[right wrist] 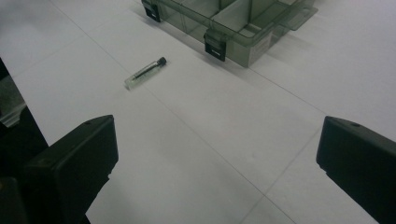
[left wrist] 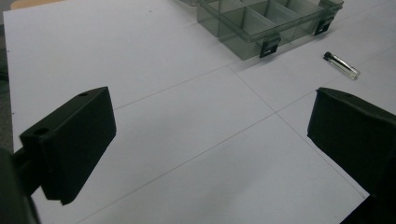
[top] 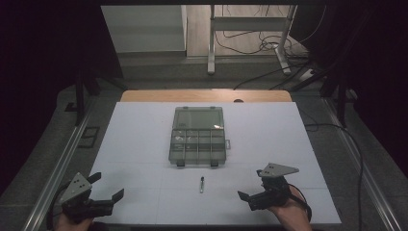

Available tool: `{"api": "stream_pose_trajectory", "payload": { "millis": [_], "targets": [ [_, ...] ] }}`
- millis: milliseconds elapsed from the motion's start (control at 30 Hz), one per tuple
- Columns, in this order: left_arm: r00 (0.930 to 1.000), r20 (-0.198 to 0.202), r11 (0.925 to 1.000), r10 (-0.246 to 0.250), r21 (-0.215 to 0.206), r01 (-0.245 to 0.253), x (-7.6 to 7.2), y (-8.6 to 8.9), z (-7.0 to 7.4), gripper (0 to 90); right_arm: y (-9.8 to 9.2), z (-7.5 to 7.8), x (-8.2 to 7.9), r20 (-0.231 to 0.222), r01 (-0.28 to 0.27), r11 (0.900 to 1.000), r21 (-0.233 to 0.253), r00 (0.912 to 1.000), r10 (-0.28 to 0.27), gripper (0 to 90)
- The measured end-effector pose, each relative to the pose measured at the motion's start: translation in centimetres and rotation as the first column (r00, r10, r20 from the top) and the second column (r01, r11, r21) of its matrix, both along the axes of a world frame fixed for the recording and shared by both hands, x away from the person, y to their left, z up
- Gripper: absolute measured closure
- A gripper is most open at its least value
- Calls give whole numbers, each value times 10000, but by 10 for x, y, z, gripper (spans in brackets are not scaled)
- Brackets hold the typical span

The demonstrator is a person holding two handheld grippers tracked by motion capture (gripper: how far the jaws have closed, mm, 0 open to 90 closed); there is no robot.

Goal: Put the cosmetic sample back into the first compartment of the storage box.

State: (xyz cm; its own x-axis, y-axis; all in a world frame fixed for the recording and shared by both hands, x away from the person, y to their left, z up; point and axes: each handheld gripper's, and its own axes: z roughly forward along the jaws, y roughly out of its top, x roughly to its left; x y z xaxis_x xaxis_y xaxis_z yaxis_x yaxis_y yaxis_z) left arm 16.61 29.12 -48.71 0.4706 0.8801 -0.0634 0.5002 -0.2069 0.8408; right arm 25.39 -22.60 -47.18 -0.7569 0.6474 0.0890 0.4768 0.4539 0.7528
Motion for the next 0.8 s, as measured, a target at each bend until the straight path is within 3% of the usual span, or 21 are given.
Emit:
{"api": "stream_pose_trajectory", "payload": {
  "millis": [467, 800],
  "targets": [
    [10000, -60, 9999, -15, -157, 14, 1, 1, 0, 17, 15, 4, 9, -390, -676, 9973, 281, 9969, 686, 0],
    [9999, -146, 10000, -55, 42, 56, 2, -1, 0, 15, 27, 2, 16, -421, -795, 9959, 430, 9958, 813, 0]
  ]
}}
